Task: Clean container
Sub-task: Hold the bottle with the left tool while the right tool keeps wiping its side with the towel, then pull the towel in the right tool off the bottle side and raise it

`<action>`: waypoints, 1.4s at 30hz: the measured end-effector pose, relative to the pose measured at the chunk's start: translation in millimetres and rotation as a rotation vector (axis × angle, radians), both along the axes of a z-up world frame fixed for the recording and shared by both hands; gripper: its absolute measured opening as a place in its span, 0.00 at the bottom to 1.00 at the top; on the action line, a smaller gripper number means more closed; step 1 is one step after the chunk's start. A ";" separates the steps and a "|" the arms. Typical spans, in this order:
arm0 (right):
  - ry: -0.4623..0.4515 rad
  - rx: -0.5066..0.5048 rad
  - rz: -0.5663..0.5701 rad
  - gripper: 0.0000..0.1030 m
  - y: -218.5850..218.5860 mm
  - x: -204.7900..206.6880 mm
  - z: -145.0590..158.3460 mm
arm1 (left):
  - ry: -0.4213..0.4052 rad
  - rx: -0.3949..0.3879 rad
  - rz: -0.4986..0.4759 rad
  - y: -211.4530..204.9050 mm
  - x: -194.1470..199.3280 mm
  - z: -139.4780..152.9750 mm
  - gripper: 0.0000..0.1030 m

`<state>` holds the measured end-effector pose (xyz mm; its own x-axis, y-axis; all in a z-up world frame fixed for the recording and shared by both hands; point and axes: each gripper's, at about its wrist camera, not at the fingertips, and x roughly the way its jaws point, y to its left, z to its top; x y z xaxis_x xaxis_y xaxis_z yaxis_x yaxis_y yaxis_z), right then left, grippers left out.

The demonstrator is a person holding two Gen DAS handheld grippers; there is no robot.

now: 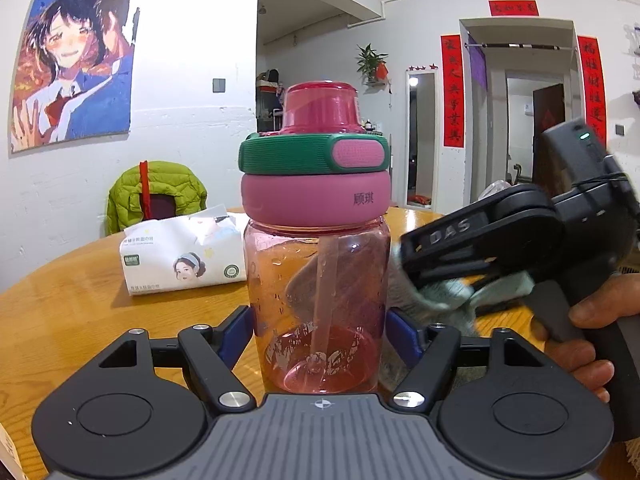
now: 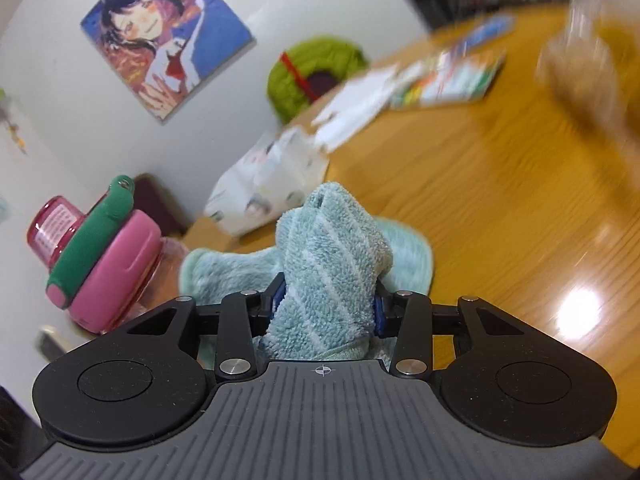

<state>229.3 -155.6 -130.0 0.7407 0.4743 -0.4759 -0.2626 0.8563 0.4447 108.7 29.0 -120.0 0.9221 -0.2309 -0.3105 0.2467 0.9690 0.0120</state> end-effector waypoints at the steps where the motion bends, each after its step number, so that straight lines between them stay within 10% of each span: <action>1: -0.035 -0.043 -0.016 0.44 0.1 -5.0 5.6 | 0.001 -0.011 -0.005 1.7 0.0 0.2 0.77; 4: -0.122 -0.226 -0.044 0.47 7.4 -18.6 14.6 | -0.006 -0.023 -0.006 4.5 -0.2 1.0 0.78; 18: -0.085 -0.144 0.108 0.90 -26.1 -39.9 17.0 | 0.017 0.034 -0.025 -3.2 2.9 7.3 0.89; 42: 0.072 -0.363 0.055 0.83 10.2 -4.9 -4.5 | 0.140 -0.014 0.022 2.0 24.4 -0.5 0.95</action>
